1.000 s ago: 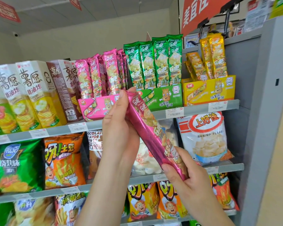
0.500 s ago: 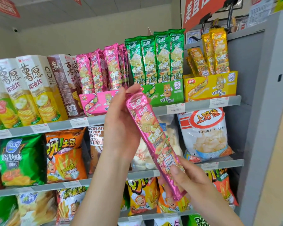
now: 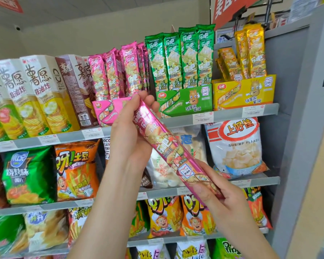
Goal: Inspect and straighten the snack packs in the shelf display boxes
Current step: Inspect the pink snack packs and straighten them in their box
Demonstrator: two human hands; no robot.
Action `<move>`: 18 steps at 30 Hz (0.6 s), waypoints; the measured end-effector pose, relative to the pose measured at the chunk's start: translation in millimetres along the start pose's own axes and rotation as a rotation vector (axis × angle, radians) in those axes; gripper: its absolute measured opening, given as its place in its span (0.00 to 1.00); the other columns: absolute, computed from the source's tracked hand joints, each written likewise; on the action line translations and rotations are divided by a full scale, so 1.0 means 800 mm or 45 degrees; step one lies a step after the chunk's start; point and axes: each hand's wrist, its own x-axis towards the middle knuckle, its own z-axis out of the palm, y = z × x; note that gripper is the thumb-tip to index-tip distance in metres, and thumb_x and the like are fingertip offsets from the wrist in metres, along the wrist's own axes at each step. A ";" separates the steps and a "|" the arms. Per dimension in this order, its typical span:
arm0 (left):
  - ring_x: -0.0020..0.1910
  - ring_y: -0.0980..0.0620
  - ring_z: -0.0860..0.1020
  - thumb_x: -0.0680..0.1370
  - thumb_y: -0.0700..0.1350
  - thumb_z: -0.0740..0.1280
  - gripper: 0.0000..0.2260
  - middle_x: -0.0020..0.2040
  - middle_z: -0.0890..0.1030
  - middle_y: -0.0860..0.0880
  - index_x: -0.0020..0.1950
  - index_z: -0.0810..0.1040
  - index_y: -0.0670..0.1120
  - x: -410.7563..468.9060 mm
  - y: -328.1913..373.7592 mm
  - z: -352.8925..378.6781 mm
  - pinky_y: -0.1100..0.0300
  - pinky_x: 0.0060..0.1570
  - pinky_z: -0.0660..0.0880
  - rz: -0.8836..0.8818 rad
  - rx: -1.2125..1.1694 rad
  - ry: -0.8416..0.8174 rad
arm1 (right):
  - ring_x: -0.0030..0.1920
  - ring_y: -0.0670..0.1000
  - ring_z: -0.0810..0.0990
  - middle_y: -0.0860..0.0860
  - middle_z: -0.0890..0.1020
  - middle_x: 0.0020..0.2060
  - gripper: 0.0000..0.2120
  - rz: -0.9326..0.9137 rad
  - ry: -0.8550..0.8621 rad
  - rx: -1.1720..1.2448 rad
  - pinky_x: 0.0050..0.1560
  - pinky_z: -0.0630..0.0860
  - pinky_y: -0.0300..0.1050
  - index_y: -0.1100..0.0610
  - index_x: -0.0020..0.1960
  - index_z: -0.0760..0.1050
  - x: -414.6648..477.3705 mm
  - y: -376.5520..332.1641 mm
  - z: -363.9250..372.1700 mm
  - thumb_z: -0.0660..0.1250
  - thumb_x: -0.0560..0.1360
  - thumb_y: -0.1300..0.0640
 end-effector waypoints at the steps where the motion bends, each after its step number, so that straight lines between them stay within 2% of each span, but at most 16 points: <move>1: 0.37 0.53 0.81 0.79 0.43 0.64 0.09 0.36 0.82 0.49 0.43 0.81 0.44 0.001 0.002 0.000 0.62 0.44 0.78 0.013 -0.033 0.004 | 0.55 0.37 0.81 0.32 0.81 0.55 0.20 0.019 -0.062 0.037 0.49 0.75 0.27 0.25 0.61 0.71 0.001 0.000 -0.002 0.68 0.72 0.40; 3: 0.35 0.54 0.79 0.81 0.44 0.63 0.09 0.35 0.80 0.50 0.44 0.80 0.44 0.003 0.006 -0.002 0.64 0.41 0.77 0.036 -0.062 0.001 | 0.56 0.37 0.80 0.34 0.82 0.56 0.19 0.071 -0.145 0.150 0.49 0.74 0.27 0.29 0.61 0.74 0.001 0.001 -0.005 0.68 0.72 0.43; 5: 0.34 0.55 0.78 0.81 0.45 0.64 0.08 0.33 0.79 0.51 0.44 0.79 0.44 0.006 0.009 -0.001 0.65 0.41 0.76 0.040 -0.096 -0.002 | 0.53 0.37 0.81 0.35 0.83 0.54 0.21 0.089 -0.114 0.152 0.47 0.75 0.28 0.37 0.65 0.73 -0.001 0.004 -0.006 0.70 0.72 0.43; 6: 0.34 0.55 0.77 0.81 0.45 0.64 0.08 0.33 0.79 0.51 0.45 0.79 0.45 0.007 0.010 -0.001 0.65 0.39 0.76 0.046 -0.104 0.006 | 0.49 0.37 0.82 0.35 0.83 0.52 0.22 0.076 -0.055 0.086 0.44 0.76 0.28 0.39 0.65 0.72 -0.003 0.005 -0.005 0.70 0.72 0.41; 8: 0.32 0.56 0.77 0.81 0.45 0.64 0.07 0.33 0.78 0.51 0.46 0.78 0.45 0.010 0.011 0.000 0.65 0.36 0.75 0.068 -0.087 0.062 | 0.40 0.36 0.81 0.33 0.84 0.45 0.20 -0.022 0.107 -0.144 0.37 0.74 0.28 0.36 0.65 0.71 -0.006 0.006 -0.002 0.67 0.74 0.37; 10: 0.31 0.56 0.77 0.81 0.45 0.64 0.07 0.33 0.78 0.51 0.47 0.79 0.44 0.014 0.011 0.001 0.64 0.34 0.75 0.078 -0.097 0.130 | 0.34 0.36 0.79 0.31 0.83 0.42 0.19 -0.187 0.248 -0.305 0.33 0.70 0.24 0.37 0.66 0.72 -0.007 0.006 0.004 0.65 0.76 0.40; 12: 0.32 0.56 0.76 0.82 0.46 0.64 0.08 0.34 0.77 0.51 0.46 0.79 0.45 0.017 0.010 -0.001 0.64 0.34 0.75 0.059 -0.120 0.162 | 0.35 0.35 0.79 0.30 0.82 0.44 0.22 -0.316 0.346 -0.313 0.34 0.69 0.22 0.40 0.68 0.70 -0.006 0.005 0.008 0.65 0.75 0.42; 14: 0.32 0.56 0.76 0.82 0.46 0.63 0.08 0.35 0.76 0.51 0.45 0.78 0.46 0.021 0.008 -0.004 0.64 0.35 0.74 0.020 -0.144 0.184 | 0.37 0.35 0.79 0.31 0.82 0.46 0.22 -0.380 0.402 -0.294 0.34 0.70 0.24 0.39 0.68 0.66 -0.005 0.006 0.009 0.63 0.76 0.38; 18: 0.33 0.56 0.76 0.81 0.46 0.63 0.08 0.35 0.76 0.52 0.45 0.78 0.46 0.027 0.008 -0.006 0.64 0.40 0.74 -0.024 -0.218 0.176 | 0.45 0.36 0.81 0.31 0.81 0.49 0.22 -0.412 0.391 -0.316 0.39 0.75 0.28 0.45 0.70 0.67 -0.006 0.014 0.008 0.59 0.79 0.40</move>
